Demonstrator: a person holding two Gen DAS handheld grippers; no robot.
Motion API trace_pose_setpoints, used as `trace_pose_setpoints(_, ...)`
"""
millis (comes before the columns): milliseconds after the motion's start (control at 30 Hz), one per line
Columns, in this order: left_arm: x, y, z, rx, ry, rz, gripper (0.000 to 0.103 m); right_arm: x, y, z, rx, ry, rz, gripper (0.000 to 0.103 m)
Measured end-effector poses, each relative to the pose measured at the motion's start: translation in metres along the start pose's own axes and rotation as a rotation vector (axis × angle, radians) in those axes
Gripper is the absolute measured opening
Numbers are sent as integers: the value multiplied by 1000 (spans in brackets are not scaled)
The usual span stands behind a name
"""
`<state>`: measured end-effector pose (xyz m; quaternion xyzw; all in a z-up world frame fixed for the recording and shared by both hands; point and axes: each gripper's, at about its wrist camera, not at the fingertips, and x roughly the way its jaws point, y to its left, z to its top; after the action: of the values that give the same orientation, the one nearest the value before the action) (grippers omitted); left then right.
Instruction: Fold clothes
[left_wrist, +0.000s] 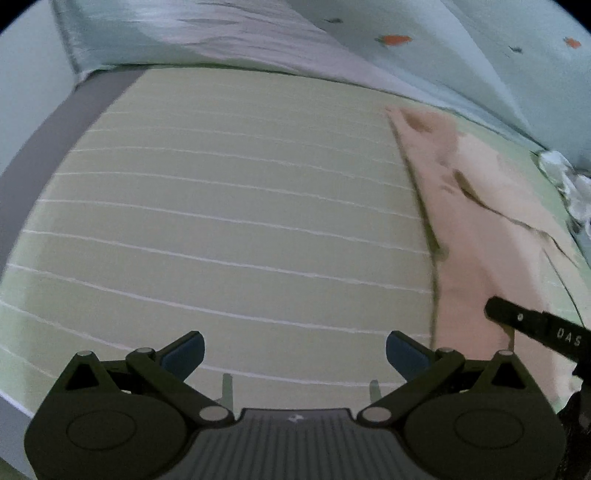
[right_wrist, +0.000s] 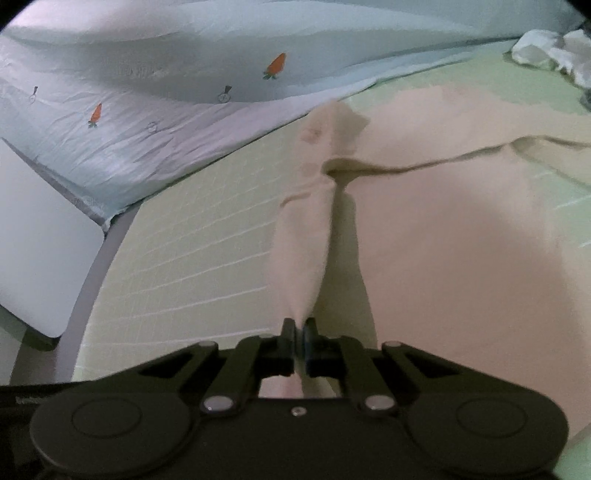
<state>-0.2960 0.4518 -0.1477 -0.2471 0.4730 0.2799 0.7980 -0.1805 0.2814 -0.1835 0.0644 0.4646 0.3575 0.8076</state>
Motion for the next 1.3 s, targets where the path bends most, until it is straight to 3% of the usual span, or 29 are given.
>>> trace_pose_setpoints(333, 21, -72, -20, 83, 64, -17, 103, -2, -44, 10, -44, 63, -55, 5)
trace_pose_setpoints(500, 36, -86, -37, 100, 134, 0, 103, 14, -50, 2, -100, 122, -98, 6)
trace_pose_setpoints(700, 47, -87, -46, 92, 185, 29, 103, 16, -45, -8, -207, 119, -111, 11)
trace_pose_setpoints(733, 47, -86, -44, 86, 180, 33, 103, 16, -45, -7, -208, 126, -107, 15)
trace_pose_setpoints(800, 45, -85, -37, 73, 159, 42, 103, 12, -49, -3, -190, 130, -104, 34)
trace_pose_setpoints(867, 40, -83, -26, 61, 129, 52, 103, 8, -53, 1, -172, 135, -100, 65)
trace_pose_setpoints(1067, 31, -74, 14, -22, 34, 62, 103, -7, -84, 32, -93, 51, -154, 83)
trace_pose_setpoints(1300, 41, -76, 66, -138, -44, 18, 103, -22, -140, 76, 17, -70, -245, 91)
